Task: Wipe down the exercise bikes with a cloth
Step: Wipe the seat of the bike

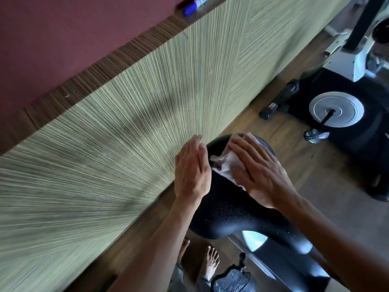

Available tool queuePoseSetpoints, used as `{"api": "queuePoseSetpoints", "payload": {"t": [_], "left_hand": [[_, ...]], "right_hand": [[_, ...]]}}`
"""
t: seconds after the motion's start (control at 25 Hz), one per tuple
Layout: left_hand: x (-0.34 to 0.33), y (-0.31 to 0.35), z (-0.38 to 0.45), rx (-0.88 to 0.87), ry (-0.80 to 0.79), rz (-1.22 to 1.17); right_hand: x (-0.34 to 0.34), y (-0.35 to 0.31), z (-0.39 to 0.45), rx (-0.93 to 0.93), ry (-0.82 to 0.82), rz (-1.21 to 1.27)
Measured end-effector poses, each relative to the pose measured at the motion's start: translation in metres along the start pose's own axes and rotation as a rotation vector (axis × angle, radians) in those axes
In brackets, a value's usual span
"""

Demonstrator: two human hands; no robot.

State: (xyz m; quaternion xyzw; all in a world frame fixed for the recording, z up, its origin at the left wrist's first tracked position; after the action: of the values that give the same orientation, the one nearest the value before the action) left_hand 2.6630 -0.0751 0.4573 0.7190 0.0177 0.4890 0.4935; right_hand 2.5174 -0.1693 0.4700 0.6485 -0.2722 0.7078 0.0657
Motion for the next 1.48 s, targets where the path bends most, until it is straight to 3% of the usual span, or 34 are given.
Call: {"api": "queuePoseSetpoints", "payload": {"t": [0.16,0.32,0.4,0.48,0.52,0.56,0.64,0.72,0.8,0.96,1.16,1.36,1.48], "left_hand": [[0.0,0.002,0.002,0.007,0.015,0.038],[0.0,0.004,0.0,-0.014,0.008,-0.003],[0.005,0.005,0.0,-0.034,0.017,0.009],[0.014,0.016,-0.004,-0.086,0.103,0.13],[0.013,0.025,-0.005,-0.087,0.106,0.201],[0.002,0.036,-0.004,-0.053,0.037,0.278],[-0.032,0.057,-0.002,0.041,-0.196,0.487],[-0.056,0.069,0.004,0.112,-0.328,0.67],[-0.06,0.072,0.017,0.081,-0.3,0.76],[-0.043,0.055,0.033,-0.212,-0.235,0.675],[-0.027,0.032,0.018,-0.406,-0.348,0.611],[-0.034,0.049,0.042,-0.483,-0.477,0.704],[-0.035,0.047,0.025,-0.357,-0.432,0.745]], "right_hand": [[0.001,0.007,0.035,-0.345,0.043,0.028],[-0.01,-0.037,0.045,-0.138,-0.041,0.057],[0.003,-0.028,0.038,-0.151,-0.056,0.417],[0.028,0.0,0.025,-0.294,0.199,0.7],[0.038,0.016,0.015,-0.387,0.331,0.685],[0.041,0.03,0.003,-0.484,0.398,0.659],[0.023,0.05,-0.016,-0.63,0.383,0.709],[0.007,0.053,-0.025,-0.633,0.362,0.807],[-0.001,0.052,-0.023,-0.616,0.344,0.794],[-0.009,0.043,-0.018,-0.603,0.202,0.642],[-0.014,0.029,-0.015,-0.556,0.085,0.375],[-0.014,0.018,-0.015,-0.666,0.109,0.266],[-0.014,0.017,-0.015,-0.665,0.142,0.186]]}}
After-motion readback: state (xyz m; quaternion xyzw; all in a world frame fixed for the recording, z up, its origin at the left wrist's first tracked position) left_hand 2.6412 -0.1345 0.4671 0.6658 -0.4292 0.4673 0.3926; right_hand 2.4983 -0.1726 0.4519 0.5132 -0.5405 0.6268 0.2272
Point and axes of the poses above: each hand's wrist, its own z-axis towards the middle knuckle, its own x-axis out of the back of the hand, y = z × x, the point moved 7 cm from there along z, towards the middle knuckle, and after that the axes turned 1 degree about -y, right-handed, at the moved point
